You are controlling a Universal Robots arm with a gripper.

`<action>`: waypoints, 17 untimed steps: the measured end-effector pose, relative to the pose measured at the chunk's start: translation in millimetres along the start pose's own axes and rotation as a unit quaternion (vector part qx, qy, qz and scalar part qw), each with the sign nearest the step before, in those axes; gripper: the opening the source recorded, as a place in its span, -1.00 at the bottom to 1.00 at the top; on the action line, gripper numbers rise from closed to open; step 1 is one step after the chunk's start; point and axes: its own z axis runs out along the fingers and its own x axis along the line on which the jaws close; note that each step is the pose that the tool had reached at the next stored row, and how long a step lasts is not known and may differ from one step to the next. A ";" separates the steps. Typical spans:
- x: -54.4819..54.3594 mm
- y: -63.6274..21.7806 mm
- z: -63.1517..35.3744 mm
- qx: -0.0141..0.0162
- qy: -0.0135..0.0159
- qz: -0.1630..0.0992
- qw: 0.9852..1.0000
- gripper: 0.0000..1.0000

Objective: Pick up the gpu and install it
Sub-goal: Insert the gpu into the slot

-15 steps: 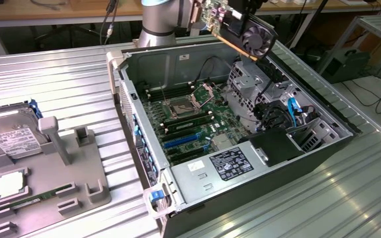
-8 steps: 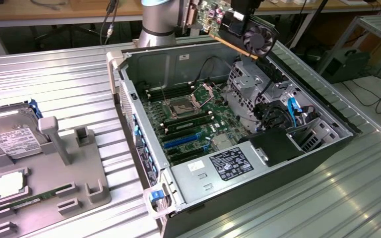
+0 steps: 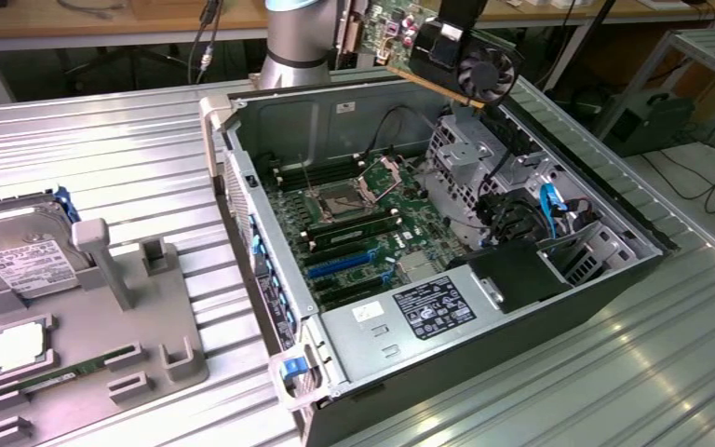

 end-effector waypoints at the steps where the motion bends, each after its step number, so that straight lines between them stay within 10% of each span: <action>1: 0.0 0.0 0.0 0.000 0.000 -0.006 1.000 -0.45; 8: 0.0 0.0 0.0 -0.001 0.004 -0.064 0.998 -0.45; 17: 0.0 0.0 0.1 -0.003 0.008 -0.139 0.990 -0.45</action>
